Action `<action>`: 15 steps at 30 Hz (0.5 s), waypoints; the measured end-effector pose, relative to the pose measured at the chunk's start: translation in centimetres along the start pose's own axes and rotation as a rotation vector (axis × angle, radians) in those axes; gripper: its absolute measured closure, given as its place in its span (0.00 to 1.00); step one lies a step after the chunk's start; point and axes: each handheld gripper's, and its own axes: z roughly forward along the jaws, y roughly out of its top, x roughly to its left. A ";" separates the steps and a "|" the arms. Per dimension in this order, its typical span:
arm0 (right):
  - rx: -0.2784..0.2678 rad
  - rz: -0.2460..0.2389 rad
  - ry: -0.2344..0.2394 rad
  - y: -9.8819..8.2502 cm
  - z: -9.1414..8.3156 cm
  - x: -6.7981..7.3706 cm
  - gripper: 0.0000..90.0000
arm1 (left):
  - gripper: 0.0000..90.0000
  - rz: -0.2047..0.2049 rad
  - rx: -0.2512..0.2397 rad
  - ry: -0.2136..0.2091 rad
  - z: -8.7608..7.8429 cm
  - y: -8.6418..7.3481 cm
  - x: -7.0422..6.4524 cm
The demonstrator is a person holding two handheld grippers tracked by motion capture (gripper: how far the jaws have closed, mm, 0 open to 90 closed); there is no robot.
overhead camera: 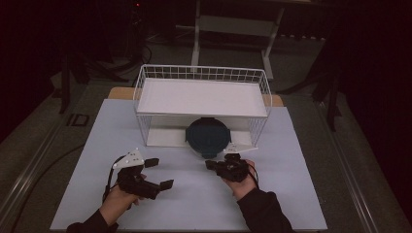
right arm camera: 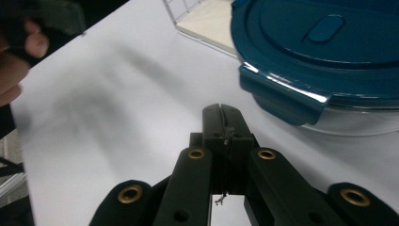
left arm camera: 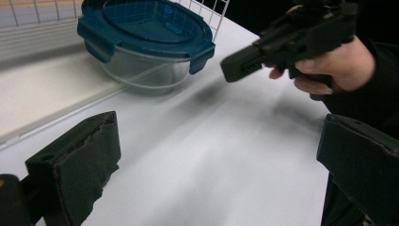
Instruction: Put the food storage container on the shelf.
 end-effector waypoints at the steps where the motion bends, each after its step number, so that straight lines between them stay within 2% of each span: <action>1: 0.001 0.005 -0.013 0.1 0.3 -0.3 1.00 | 0.00 0.002 -0.005 0.004 0.0 -0.3 -0.1; 6: 0.004 0.011 -0.043 0.2 0.8 -1.0 1.00 | 0.00 0.015 0.007 0.010 0.2 -1.0 -0.3; 7: 0.003 0.026 -0.053 0.2 1.0 -1.4 1.00 | 0.00 0.024 0.004 0.011 0.3 -1.0 -0.3; 10: 0.002 0.037 -0.042 0.3 1.2 -1.8 1.00 | 0.00 0.036 -0.002 0.015 0.3 -1.0 -0.4; 11: 0.008 0.021 -0.063 0.3 1.5 -1.8 1.00 | 0.00 0.038 -0.004 0.016 0.3 -1.0 -0.4; 12: 0.008 0.021 -0.063 0.3 1.5 -1.8 1.00 | 0.00 0.038 -0.004 0.016 0.3 -1.0 -0.4; 15: 0.016 0.038 -0.068 0.4 2.3 -2.3 1.00 | 0.00 0.032 -0.001 0.017 0.4 -1.2 -0.3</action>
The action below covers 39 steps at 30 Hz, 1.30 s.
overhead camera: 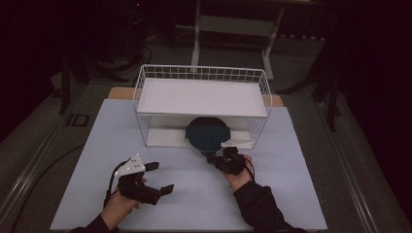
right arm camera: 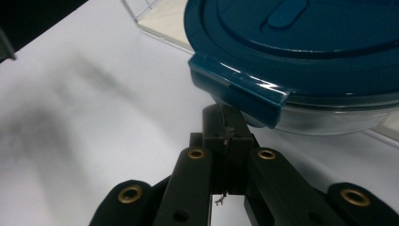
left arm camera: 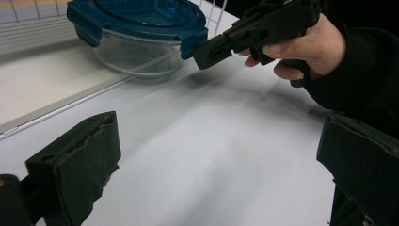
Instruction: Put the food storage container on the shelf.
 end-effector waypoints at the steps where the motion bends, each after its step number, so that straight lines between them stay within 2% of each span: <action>1: 0.000 0.000 0.000 0.0 0.0 0.0 1.00 | 0.00 0.000 0.000 0.000 0.0 0.0 0.0; 2: -0.004 0.014 0.000 0.0 0.3 -0.3 1.00 | 0.00 -0.002 0.000 -0.003 0.0 -0.1 0.0; 16: -0.019 0.003 -0.042 1.6 1.7 -1.1 1.00 | 0.00 0.005 -0.004 -0.005 0.0 -0.2 0.1; 24: -0.039 0.031 -0.077 2.6 2.3 -2.3 1.00 | 0.00 -0.001 -0.006 -0.011 0.0 -0.3 0.2; 26: -0.042 0.043 -0.072 2.7 2.4 -2.6 1.00 | 0.00 -0.003 -0.006 -0.013 0.0 -0.3 0.2; 31: -0.042 0.035 -0.067 2.7 2.5 -2.5 1.00 | 0.00 -0.004 -0.006 -0.013 0.0 -0.3 0.2; 32: -0.049 0.056 -0.059 2.6 2.5 -2.6 1.00 | 0.00 -0.003 -0.002 -0.012 0.0 -0.3 0.2; 33: -0.049 0.056 -0.059 2.6 2.5 -2.6 1.00 | 0.00 -0.003 -0.002 -0.012 0.0 -0.3 0.2; 35: -0.049 0.058 -0.058 2.6 2.5 -2.6 0.99 | 0.00 -0.003 -0.003 -0.015 0.0 -0.3 0.1; 36: -0.059 0.061 -0.044 2.5 2.2 -2.3 0.93 | 0.00 0.003 -0.003 -0.016 0.0 -0.3 0.1; 37: -0.059 0.061 -0.044 2.5 2.2 -2.3 0.93 | 0.00 0.003 -0.003 -0.016 0.0 -0.3 0.1; 38: -0.071 0.043 -0.034 2.3 1.8 -1.9 0.84 | 0.00 0.008 -0.003 -0.020 0.0 -0.3 0.0; 39: -0.071 0.043 -0.034 2.3 1.8 -1.9 0.84 | 0.00 0.008 -0.003 -0.020 0.0 -0.3 0.0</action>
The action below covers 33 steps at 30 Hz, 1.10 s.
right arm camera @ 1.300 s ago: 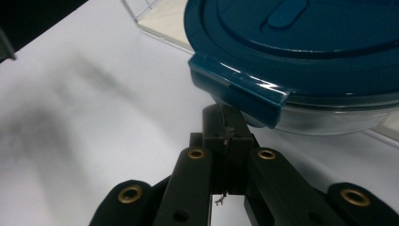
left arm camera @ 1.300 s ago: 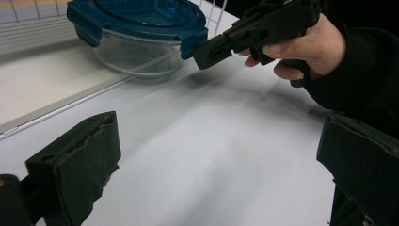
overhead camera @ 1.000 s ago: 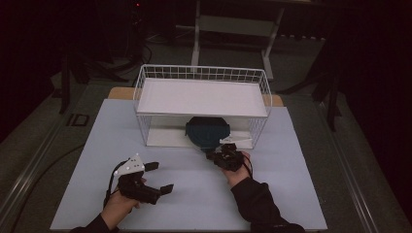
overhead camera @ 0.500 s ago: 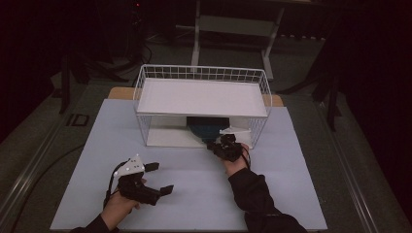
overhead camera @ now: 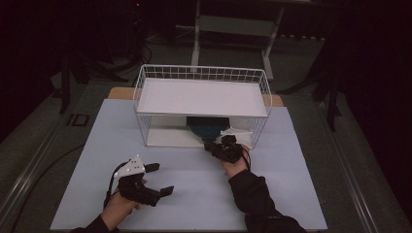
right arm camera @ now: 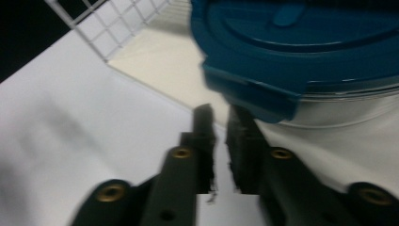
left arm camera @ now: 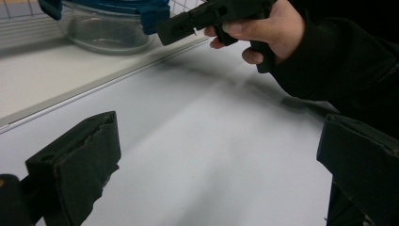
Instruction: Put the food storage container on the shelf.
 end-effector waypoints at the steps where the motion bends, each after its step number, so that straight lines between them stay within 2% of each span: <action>1: -0.011 -0.008 0.015 -0.2 -0.4 0.4 0.73 | 0.00 0.003 -0.003 -0.004 0.0 0.0 -0.1; 2: -0.011 -0.008 0.015 -0.2 -0.4 0.4 0.73 | 0.00 0.003 -0.003 -0.004 0.0 0.0 -0.1; 3: -0.020 -0.020 0.006 -0.4 -0.9 0.6 0.60 | 0.00 0.006 -0.003 -0.003 0.1 0.0 -0.1; 4: -0.020 -0.020 0.006 -0.4 -0.9 0.6 0.60 | 0.00 0.006 -0.003 -0.003 0.1 0.0 -0.1; 5: -0.039 -0.018 0.028 -0.7 -1.4 0.7 0.47 | 0.00 0.008 -0.005 -0.007 0.0 0.0 -0.1; 6: -0.039 -0.018 0.028 -0.7 -1.4 0.7 0.47 | 0.00 0.008 -0.005 -0.007 0.0 0.0 -0.1; 7: -0.050 -0.022 0.064 -1.0 -2.0 0.7 0.34 | 0.00 0.010 -0.007 -0.006 0.0 0.0 -0.2; 11: -0.067 -0.015 0.089 -1.6 -2.7 0.7 0.27 | 0.00 0.013 -0.008 -0.007 -0.1 0.0 -0.2; 12: -0.071 -0.034 0.102 -2.1 -3.6 0.8 0.22 | 0.00 0.013 -0.009 -0.010 -0.1 0.0 -0.2; 15: -0.080 -0.025 0.104 -2.5 -4.4 0.9 0.22 | 0.00 0.013 -0.009 -0.011 -0.1 0.0 -0.2; 20: -0.090 -0.044 0.102 -3.6 -6.6 1.2 0.22 | 0.00 0.015 -0.009 -0.015 -0.1 0.0 -0.4; 23: -0.095 -0.040 0.112 -4.0 -7.3 1.3 0.22 | 0.00 0.018 -0.008 -0.015 -0.1 0.0 -0.4; 26: -0.099 -0.068 0.097 -4.5 -8.1 1.5 0.22 | 0.00 0.017 -0.009 -0.016 -0.1 0.0 -0.4; 33: -0.104 -0.088 0.089 -5.6 -9.9 1.9 0.22 | 0.00 0.021 -0.006 -0.020 0.0 -0.1 -0.4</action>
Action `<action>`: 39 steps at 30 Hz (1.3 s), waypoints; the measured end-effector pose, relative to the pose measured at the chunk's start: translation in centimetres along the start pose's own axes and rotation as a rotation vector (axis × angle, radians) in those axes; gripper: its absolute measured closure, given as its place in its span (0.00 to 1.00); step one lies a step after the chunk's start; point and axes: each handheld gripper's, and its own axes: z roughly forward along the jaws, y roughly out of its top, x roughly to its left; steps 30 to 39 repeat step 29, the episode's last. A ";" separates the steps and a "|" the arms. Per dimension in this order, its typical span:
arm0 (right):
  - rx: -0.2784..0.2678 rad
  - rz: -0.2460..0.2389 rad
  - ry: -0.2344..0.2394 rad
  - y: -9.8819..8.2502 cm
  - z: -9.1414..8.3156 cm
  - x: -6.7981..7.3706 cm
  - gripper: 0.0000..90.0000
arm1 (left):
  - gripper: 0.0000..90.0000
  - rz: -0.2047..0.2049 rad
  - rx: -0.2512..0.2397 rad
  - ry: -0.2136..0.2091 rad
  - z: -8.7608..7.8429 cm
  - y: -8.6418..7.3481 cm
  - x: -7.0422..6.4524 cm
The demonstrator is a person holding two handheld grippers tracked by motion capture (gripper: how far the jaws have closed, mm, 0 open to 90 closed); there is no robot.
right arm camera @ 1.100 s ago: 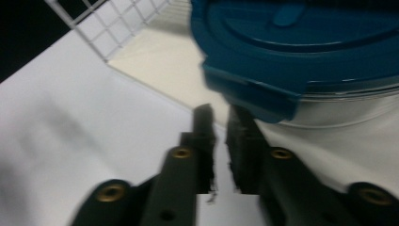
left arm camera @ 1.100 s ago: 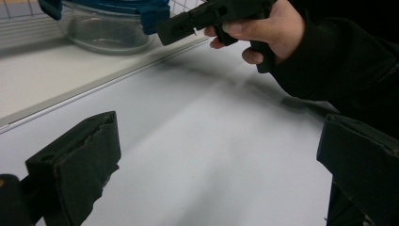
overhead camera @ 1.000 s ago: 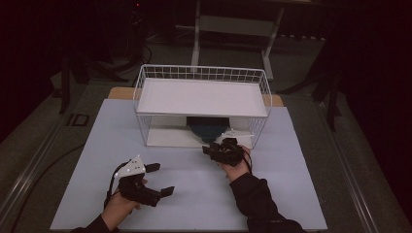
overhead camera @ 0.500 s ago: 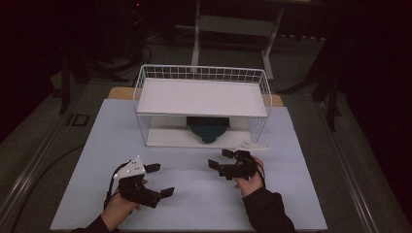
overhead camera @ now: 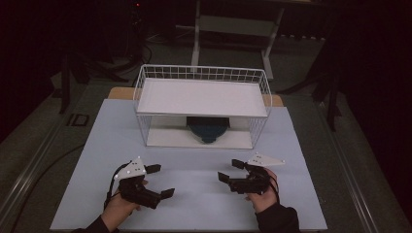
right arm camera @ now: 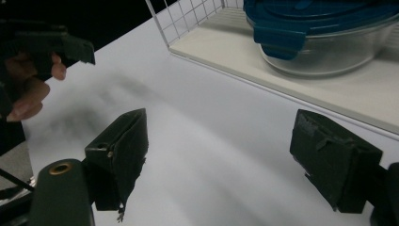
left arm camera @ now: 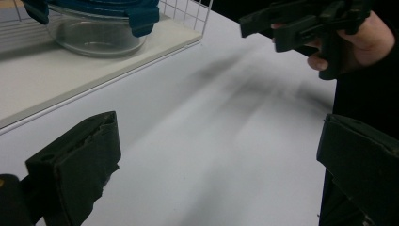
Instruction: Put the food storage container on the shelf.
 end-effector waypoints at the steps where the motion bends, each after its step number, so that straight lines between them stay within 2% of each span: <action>1: -0.002 0.003 0.004 -0.2 -0.3 0.0 0.22 | 0.00 0.000 0.000 -0.001 0.0 0.0 0.0; 10: -0.010 -0.022 -0.001 -1.9 -2.6 -0.1 0.22 | 0.00 0.007 0.008 -0.002 0.1 -0.1 -0.1; 14: -0.003 -0.045 -0.014 -2.5 -3.2 -0.2 0.22 | 0.00 0.016 0.008 -0.004 0.2 -0.1 -0.2; 15: 0.005 -0.064 -0.022 -2.8 -3.5 -0.4 0.22 | 0.00 0.016 0.007 -0.005 0.1 -0.1 -0.2; 17: 0.016 -0.083 -0.035 -3.1 -3.6 -0.6 0.22 | 0.00 0.019 0.004 -0.005 0.1 0.0 -0.3; 21: 0.029 -0.074 -0.051 -3.5 -3.7 -1.1 0.22 | 0.00 0.025 0.001 -0.007 0.1 0.0 -0.3; 39: 0.045 -0.077 -0.049 -3.7 -3.2 -1.3 0.22 | 0.00 0.035 -0.002 -0.013 0.0 0.0 -0.4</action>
